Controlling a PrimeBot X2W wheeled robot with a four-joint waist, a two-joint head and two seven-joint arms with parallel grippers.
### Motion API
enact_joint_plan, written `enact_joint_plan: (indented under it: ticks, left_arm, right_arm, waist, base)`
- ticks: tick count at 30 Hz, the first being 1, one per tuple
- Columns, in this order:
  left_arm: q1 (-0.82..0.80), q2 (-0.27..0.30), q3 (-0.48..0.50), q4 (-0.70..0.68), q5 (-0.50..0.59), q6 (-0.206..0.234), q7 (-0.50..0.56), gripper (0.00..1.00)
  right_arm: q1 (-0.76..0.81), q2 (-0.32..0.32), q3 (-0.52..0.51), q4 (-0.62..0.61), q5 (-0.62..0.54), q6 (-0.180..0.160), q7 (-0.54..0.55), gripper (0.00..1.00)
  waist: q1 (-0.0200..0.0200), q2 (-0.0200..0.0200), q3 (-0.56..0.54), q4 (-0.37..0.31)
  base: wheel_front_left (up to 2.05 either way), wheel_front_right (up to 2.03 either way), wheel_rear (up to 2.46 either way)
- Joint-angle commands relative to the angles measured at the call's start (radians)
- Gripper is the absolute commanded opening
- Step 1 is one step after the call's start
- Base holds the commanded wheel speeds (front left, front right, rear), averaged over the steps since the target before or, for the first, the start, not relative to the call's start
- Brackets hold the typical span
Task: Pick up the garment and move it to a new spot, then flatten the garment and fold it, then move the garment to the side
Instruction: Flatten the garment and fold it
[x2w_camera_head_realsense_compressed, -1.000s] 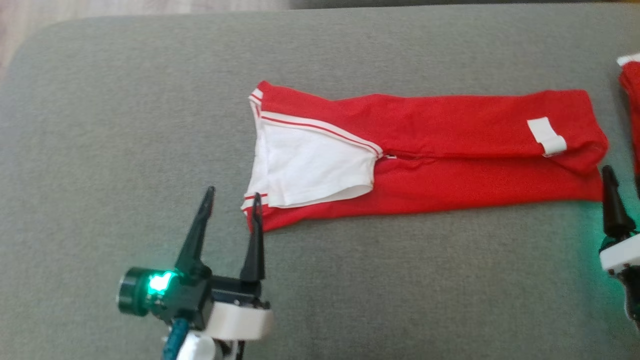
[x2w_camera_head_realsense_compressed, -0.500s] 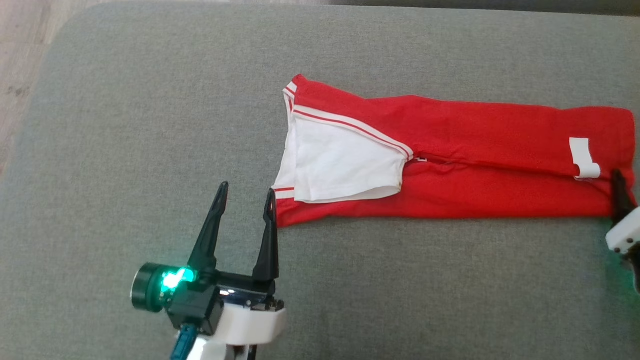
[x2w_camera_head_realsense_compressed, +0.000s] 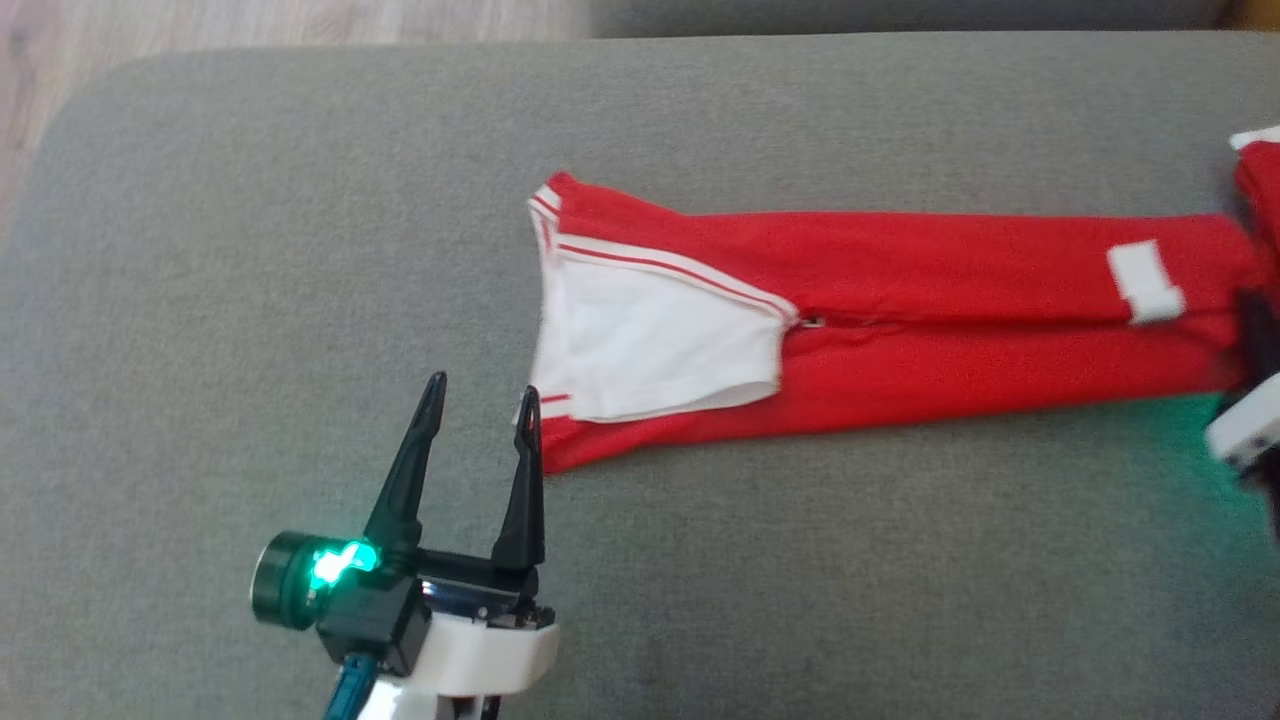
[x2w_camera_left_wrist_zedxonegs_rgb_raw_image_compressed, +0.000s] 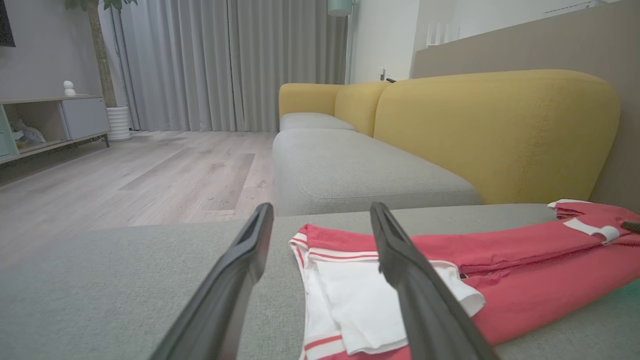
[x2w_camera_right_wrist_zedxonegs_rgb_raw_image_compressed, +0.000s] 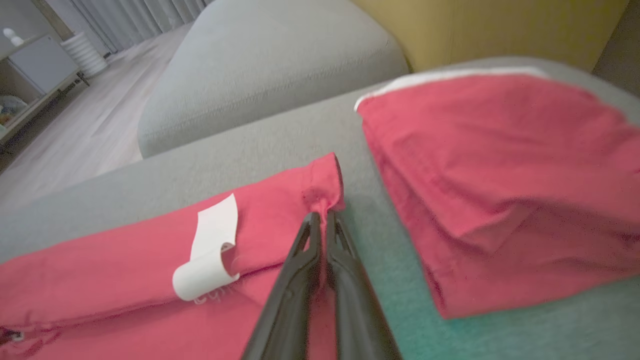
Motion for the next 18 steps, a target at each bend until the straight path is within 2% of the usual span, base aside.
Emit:
enact_joint_plan:
  ticks: [1,6,10,14,18]
  left_arm:
    - [-0.007,-0.008,0.041,-0.029,0.009,-0.004,-0.005,1.00]
    - [0.002,-0.020,0.060,-0.026,0.024,-0.026,-0.005,1.00]
    - [0.011,-0.027,0.069,-0.019,0.031,-0.040,-0.005,1.00]
    - [0.016,-0.033,0.072,-0.010,0.035,-0.051,-0.005,1.00]
    - [0.018,-0.038,0.073,0.000,0.034,-0.062,-0.005,1.00]
  right_arm:
    - [-0.004,-0.048,-0.004,-0.040,0.005,-0.001,-0.009,0.00]
    - [-0.010,-0.092,-0.040,-0.160,0.007,-0.001,0.029,0.00]
    - [-0.016,-0.084,-0.042,-0.299,0.019,-0.001,0.078,0.00]
    - [-0.017,-0.023,-0.005,-0.473,0.037,-0.001,0.138,0.00]
    - [-0.029,0.066,0.076,-0.612,0.053,-0.001,0.208,0.00]
  waist:
    - [0.0000,-0.0001,-0.006,-0.007]
    - [0.0000,-0.0001,-0.018,-0.021]
    - [0.0000,-0.0001,-0.031,-0.027]
    - [0.0000,-0.0001,-0.042,-0.022]
    - [0.0000,-0.0001,-0.052,-0.010]
  base:
    - [0.00,0.00,0.00]
    - [0.00,0.00,0.00]
    - [0.00,0.00,0.00]
    - [0.00,0.00,0.00]
    - [0.00,0.00,0.00]
